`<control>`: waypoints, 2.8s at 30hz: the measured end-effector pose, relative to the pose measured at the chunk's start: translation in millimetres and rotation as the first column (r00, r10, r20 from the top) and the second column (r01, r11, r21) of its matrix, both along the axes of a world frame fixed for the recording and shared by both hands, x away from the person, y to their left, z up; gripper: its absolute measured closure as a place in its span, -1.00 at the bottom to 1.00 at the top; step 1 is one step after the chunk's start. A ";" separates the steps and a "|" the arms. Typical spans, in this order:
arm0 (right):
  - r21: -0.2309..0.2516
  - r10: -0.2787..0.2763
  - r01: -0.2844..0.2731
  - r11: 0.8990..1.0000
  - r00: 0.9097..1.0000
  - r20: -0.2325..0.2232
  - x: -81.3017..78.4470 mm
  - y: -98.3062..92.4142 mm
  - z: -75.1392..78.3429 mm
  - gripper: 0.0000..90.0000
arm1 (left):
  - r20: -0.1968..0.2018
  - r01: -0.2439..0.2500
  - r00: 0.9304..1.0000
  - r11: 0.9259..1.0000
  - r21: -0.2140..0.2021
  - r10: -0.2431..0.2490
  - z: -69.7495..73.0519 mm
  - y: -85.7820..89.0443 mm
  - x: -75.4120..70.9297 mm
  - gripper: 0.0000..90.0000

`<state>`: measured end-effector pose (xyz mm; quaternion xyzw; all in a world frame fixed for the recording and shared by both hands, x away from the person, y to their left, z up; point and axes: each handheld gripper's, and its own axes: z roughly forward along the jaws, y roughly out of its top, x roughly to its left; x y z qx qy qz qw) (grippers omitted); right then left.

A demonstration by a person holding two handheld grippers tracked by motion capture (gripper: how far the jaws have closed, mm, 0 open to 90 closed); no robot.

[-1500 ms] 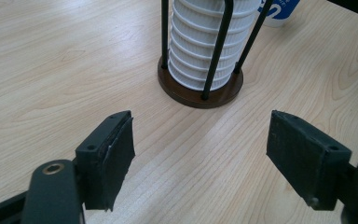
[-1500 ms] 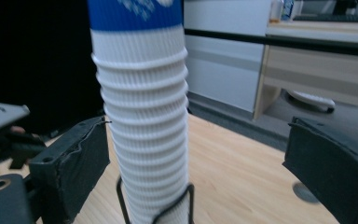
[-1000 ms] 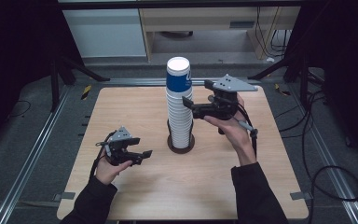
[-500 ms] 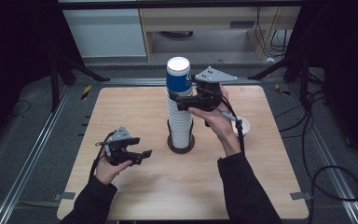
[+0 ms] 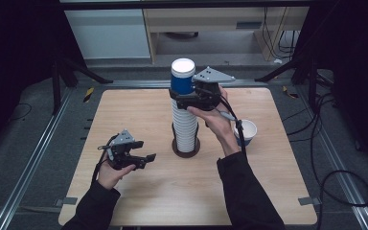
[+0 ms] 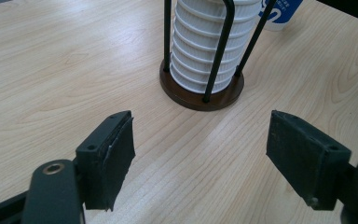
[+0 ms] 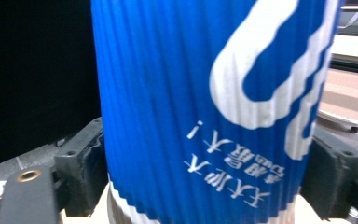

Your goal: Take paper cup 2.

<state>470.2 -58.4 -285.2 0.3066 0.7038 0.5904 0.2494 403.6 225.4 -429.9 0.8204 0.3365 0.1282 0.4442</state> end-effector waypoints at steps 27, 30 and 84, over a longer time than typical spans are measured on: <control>0.033 0.046 -0.047 0.998 0.998 0.031 -0.8 -6.6 24.9 -0.57 | -0.005 -0.006 1.000 1.000 -0.002 0.006 -0.5 1.5 0.8 -0.49; 0.029 0.040 -0.042 0.999 0.998 0.040 -2.5 -5.6 30.9 -0.57 | -0.006 -0.006 1.000 1.000 0.000 0.006 -0.6 1.9 0.9 -0.50; -0.009 0.000 0.001 1.000 0.999 0.038 -62.0 -96.8 -8.8 -0.57 | 0.008 0.008 1.000 1.000 -0.002 -0.008 4.5 0.6 -2.9 -0.50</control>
